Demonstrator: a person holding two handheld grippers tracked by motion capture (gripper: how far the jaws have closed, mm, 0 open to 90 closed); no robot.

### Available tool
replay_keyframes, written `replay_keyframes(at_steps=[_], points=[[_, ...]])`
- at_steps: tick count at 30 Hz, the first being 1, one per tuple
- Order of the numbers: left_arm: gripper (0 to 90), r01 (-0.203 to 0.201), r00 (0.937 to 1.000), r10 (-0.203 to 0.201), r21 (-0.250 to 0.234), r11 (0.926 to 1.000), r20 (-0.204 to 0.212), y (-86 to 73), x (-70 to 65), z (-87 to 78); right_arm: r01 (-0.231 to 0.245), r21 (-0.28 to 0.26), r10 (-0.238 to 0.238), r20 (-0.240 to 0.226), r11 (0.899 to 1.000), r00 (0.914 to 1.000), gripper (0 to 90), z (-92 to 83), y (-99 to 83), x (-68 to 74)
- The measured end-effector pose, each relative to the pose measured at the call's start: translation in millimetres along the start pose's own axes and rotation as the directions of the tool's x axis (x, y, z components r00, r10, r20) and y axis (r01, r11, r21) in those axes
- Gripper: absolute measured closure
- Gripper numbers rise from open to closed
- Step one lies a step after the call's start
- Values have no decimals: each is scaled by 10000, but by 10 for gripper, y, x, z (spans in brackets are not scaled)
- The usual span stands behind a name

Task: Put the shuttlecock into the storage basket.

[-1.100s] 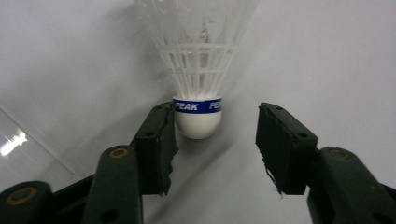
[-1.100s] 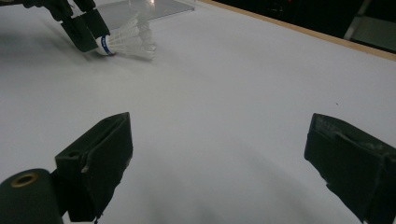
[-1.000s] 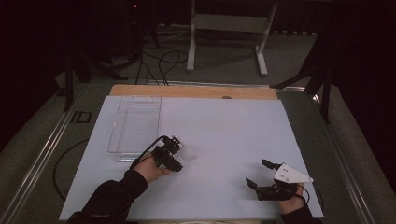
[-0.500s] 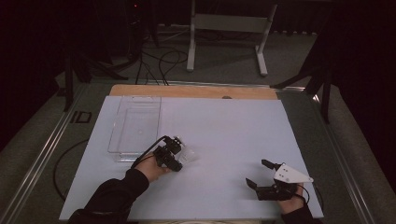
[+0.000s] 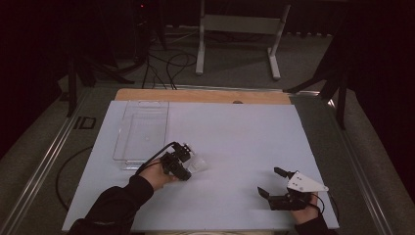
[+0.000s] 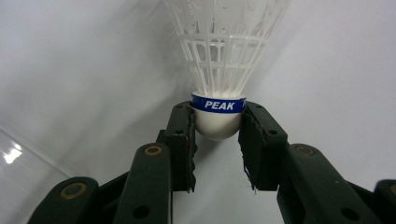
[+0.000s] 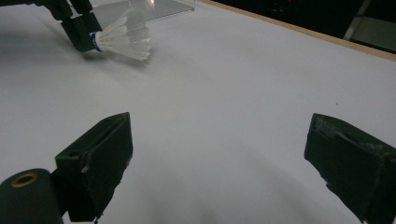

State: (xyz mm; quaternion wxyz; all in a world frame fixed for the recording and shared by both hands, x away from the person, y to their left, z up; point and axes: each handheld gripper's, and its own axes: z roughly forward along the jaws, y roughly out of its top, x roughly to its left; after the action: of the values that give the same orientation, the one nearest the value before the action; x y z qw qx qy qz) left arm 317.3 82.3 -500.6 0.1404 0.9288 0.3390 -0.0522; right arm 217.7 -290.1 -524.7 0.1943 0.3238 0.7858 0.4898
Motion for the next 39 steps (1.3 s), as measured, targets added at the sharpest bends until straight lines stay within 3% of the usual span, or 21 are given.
replay_keyframes(at_steps=[10,12,17,24,28,39], points=[[667,-748,9970,757,516,9959,-162,-18,-38,-152,-23,25,23,-9,10000,10000,81,1,-1,0],[667,-836,9965,833,525,9951,87,-22,-30,-198,-48,31,48,-3,10000,10000,81,2,-2,0],[667,-1132,9936,1131,628,9916,48,-31,-49,-305,-7,5,7,8,10000,10000,81,1,1,0],[667,-1383,9900,1368,432,9894,357,-41,-61,-466,-26,2,26,1,10000,10000,81,1,1,-1],[667,-1698,9846,1680,361,9848,479,-42,-66,-565,-4,4,4,-2,10000,10000,81,1,1,0],[668,-1997,9789,1986,200,9797,475,-84,-46,-795,6,6,-6,39,10000,10000,81,2,3,5]])
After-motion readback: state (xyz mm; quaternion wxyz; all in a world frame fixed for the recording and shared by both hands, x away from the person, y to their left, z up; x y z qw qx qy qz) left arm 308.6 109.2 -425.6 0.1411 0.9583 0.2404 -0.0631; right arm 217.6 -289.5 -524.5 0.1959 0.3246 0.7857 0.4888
